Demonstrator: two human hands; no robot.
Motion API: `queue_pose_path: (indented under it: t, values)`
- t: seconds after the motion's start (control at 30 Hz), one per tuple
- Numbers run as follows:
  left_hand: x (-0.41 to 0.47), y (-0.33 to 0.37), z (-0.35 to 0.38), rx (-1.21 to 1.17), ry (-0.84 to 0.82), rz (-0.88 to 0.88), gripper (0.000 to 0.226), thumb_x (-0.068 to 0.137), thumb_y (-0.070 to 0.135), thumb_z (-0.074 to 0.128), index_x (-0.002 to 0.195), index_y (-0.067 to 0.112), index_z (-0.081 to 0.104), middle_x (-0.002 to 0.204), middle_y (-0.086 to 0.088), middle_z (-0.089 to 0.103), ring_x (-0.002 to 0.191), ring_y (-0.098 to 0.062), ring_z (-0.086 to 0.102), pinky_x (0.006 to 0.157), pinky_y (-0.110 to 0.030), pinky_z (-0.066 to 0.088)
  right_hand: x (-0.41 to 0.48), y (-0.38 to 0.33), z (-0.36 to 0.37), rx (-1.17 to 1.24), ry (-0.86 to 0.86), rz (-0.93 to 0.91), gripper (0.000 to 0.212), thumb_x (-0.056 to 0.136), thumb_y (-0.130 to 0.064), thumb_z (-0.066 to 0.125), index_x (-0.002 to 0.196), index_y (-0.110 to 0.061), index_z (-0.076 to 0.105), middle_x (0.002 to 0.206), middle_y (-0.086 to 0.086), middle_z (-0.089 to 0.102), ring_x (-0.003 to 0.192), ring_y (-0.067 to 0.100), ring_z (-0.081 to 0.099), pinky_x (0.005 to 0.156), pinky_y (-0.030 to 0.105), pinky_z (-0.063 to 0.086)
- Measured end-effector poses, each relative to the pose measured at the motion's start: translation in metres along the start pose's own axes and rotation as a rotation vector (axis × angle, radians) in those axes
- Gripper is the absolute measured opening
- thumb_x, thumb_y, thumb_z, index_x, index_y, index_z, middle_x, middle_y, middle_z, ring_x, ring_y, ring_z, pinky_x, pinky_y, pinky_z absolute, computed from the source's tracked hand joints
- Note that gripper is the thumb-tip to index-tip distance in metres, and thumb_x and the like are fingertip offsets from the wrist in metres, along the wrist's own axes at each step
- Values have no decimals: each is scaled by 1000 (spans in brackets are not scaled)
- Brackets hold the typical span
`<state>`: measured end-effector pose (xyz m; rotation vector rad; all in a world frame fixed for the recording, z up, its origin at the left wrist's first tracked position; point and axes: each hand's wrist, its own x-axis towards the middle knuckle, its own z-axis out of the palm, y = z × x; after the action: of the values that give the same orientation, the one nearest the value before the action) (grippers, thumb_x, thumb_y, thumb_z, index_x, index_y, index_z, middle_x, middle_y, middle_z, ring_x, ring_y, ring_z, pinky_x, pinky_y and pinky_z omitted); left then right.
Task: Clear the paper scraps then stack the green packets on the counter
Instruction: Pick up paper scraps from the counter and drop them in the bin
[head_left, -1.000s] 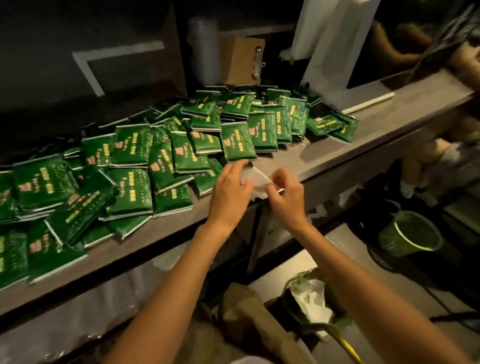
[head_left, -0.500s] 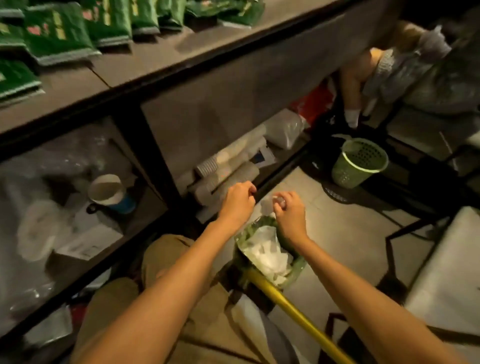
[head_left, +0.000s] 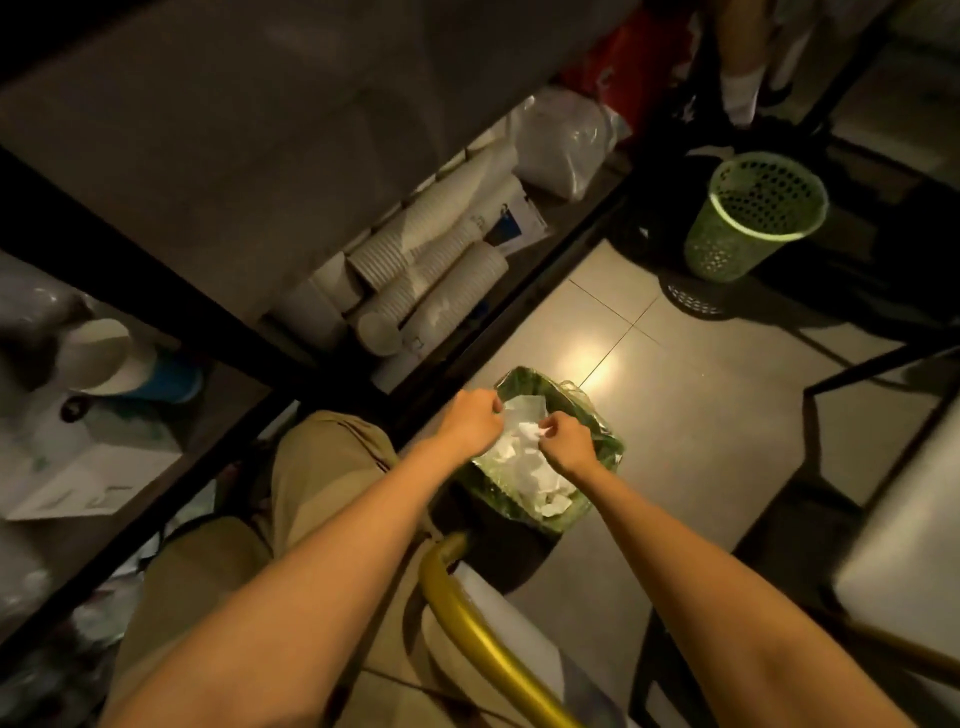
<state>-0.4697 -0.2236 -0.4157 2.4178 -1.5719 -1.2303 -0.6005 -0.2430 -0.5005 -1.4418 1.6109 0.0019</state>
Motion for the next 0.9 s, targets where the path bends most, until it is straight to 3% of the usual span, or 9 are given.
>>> queue_pose_path:
  t: [0.07,0.13,0.33,0.63,0.73,0.9]
  values:
    - [1,-2,1,3,-7,-9,30,93,10,45,119,8,60,124,-12,59,115,-26,53,91,-30,42,2,2,3,-34,-64,25,38,85,2,51,123,-2,54,122,15,58,112,30,55,88,31,43]
    - [1,-5,0,-9,-8,-21,30,93,10,45,118,9,60,124,-12,59,114,-26,54,90,-30,43,-1,1,1,-74,-68,30,41,86,0,49,127,-3,52,128,16,56,116,30,54,92,33,43]
    - [-16,-10,-35,-54,110,5,28,94,15,45,118,13,59,121,-9,60,112,-28,54,88,-34,43,-24,-46,-22,-224,28,-174,36,87,-3,44,122,-1,55,124,16,59,114,32,55,90,35,44]
    - [-129,-15,-175,-152,746,209,29,91,10,49,117,10,61,117,-12,60,110,-26,55,95,-36,43,-127,-208,-78,-256,365,-784,31,92,-13,48,122,-6,52,121,14,55,106,31,56,86,40,44]
    - [-178,-31,-215,-196,962,225,27,89,10,52,113,10,64,112,-12,62,103,-26,59,93,-39,46,-174,-262,-82,-231,431,-965,31,92,-13,50,122,-7,54,119,14,56,104,31,56,85,37,42]
    - [-254,-65,-261,-160,1203,184,25,92,11,50,113,8,63,113,-10,63,101,-26,59,87,-32,44,-243,-336,-62,-158,449,-1208,29,91,-12,51,119,-6,58,118,11,59,105,27,59,85,33,42]
